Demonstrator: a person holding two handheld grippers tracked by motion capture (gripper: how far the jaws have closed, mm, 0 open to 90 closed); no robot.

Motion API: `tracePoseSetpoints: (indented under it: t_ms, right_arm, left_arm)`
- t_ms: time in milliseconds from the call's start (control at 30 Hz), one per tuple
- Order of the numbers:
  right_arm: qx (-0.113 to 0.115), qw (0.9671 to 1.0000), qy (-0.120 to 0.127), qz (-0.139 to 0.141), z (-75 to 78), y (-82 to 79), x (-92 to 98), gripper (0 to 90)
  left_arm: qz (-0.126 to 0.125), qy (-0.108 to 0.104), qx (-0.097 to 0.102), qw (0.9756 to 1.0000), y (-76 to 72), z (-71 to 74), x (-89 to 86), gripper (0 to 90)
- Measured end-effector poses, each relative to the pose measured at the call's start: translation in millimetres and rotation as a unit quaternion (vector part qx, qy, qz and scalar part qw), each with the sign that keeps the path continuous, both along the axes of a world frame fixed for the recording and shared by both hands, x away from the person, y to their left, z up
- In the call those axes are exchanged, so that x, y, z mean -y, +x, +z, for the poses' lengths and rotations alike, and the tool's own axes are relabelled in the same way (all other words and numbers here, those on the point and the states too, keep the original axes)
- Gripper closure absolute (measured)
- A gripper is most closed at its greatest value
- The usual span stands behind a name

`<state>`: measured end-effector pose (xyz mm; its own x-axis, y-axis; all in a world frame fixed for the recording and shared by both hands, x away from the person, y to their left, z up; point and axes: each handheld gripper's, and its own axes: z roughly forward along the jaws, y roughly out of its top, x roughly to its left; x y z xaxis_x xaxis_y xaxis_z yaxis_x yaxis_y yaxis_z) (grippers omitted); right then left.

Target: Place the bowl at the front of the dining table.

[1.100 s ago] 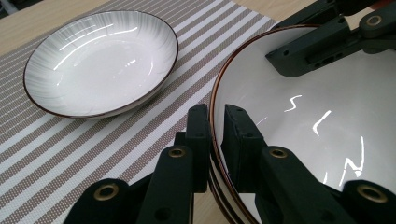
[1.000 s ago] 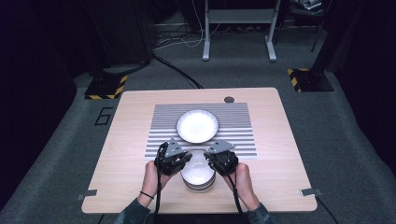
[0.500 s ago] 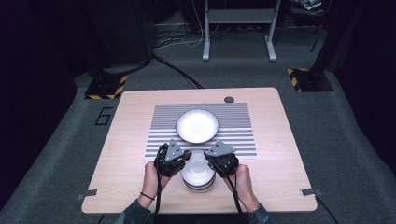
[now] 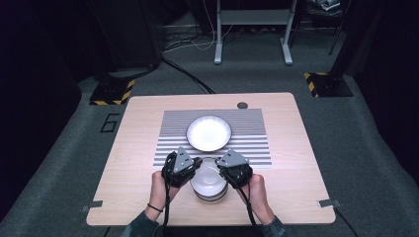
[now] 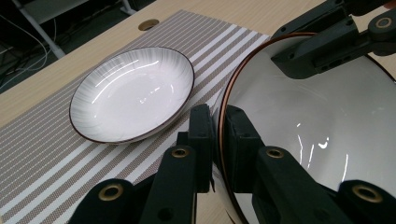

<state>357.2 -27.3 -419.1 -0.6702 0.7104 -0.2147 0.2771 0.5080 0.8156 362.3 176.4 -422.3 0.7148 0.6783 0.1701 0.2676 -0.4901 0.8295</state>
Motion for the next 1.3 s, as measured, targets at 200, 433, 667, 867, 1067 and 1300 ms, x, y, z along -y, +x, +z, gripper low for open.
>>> tracePoseSetpoints:
  t_ms: [200,433,667,867,1067,1300]
  right_arm:
    - [0.007,1.0,0.0,-0.002,3.0,-1.8,-0.2,82.2]
    - [0.016,0.9999,0.003,-0.005,7.8,-3.9,0.5,82.2]
    - [0.025,0.9997,0.0,-0.005,11.6,-4.1,1.5,82.2]
    - [0.027,0.9996,0.0,-0.007,13.8,-4.5,0.8,82.5]
    - [0.032,0.9995,-0.002,-0.007,17.4,-4.0,0.2,82.5]
    - [0.037,0.9993,0.0,-0.009,21.9,-3.4,-0.9,82.5]
  left_arm:
    - [-0.001,0.0,0.009,1.0,-1.3,2.7,0.1,82.3]
    - [0.001,-0.003,0.016,0.9999,-3.0,7.8,1.1,82.3]
    - [-0.001,-0.001,0.022,0.9998,-3.1,11.4,1.9,82.4]
    - [-0.002,-0.001,0.022,0.9998,-2.2,14.4,1.1,82.3]
    - [-0.001,-0.002,0.026,0.9997,-1.6,17.4,1.0,82.4]
    - [-0.001,-0.003,0.033,0.9995,-1.4,22.2,-0.2,82.4]
